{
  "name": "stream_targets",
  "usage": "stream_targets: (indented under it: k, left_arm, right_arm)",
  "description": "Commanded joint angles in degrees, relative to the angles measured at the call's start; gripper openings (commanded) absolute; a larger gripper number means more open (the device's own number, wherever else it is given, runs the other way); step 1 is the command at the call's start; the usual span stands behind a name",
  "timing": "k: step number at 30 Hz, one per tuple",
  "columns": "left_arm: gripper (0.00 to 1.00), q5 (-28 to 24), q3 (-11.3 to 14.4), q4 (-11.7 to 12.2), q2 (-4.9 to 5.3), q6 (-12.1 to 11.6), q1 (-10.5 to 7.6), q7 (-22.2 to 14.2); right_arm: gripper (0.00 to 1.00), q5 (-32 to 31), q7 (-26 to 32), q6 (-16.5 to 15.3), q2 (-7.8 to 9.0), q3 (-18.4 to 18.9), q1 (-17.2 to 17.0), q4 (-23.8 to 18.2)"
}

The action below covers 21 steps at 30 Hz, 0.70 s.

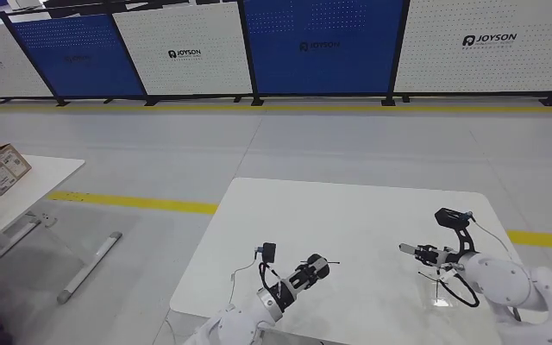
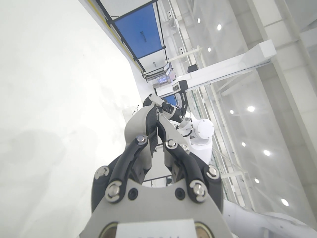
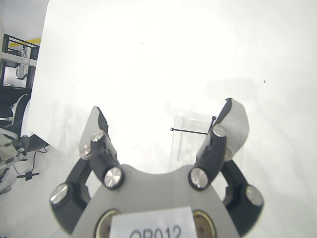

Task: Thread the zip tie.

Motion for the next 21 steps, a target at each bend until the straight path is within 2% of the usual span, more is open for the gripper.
stream_targets:
  k: [1, 8, 9, 10, 13, 15, 18, 20, 21]
  left_arm:
    - [0.00, -0.05, 0.03, 0.02, 0.01, 0.05, 0.00, -0.15]
    - [0.00, -0.05, 0.03, 0.02, 0.01, 0.05, 0.00, -0.15]
    - [0.00, -0.05, 0.03, 0.02, 0.01, 0.05, 0.00, -0.15]
    - [0.00, -0.05, 0.03, 0.02, 0.01, 0.05, 0.00, -0.15]
    - [0.00, -0.05, 0.03, 0.02, 0.01, 0.05, 0.00, -0.15]
    - [0.00, -0.05, 0.03, 0.02, 0.01, 0.05, 0.00, -0.15]
    - [0.00, -0.05, 0.03, 0.02, 0.01, 0.05, 0.00, -0.15]
    - [0.00, -0.05, 0.03, 0.02, 0.01, 0.05, 0.00, -0.15]
    - [0.00, -0.05, 0.03, 0.02, 0.01, 0.05, 0.00, -0.15]
  right_arm:
    - [1.00, 0.00, 0.00, 0.00, 0.00, 0.00, 0.00, 0.00]
    - [1.00, 0.00, 0.00, 0.00, 0.00, 0.00, 0.00, 0.00]
    - [1.00, 0.17, -0.57, -0.94, -0.01, -0.13, -0.21, -0.30]
    - [1.00, 0.73, -0.57, -3.61, 0.08, -0.10, -0.52, -0.64]
    - [1.00, 4.53, -0.05, -9.42, 0.72, 3.85, -1.57, 0.12]
    - [1.00, 5.56, 0.98, -11.70, 1.23, 6.41, -2.34, 1.04]
    - [1.00, 2.68, 2.69, -10.00, 1.60, 6.82, -2.72, 0.47]
    - [1.00, 0.42, 5.82, -11.27, 1.82, 5.67, -2.02, 0.23]
    - [1.00, -0.40, 6.04, -10.50, 1.85, 5.51, -1.70, 0.32]
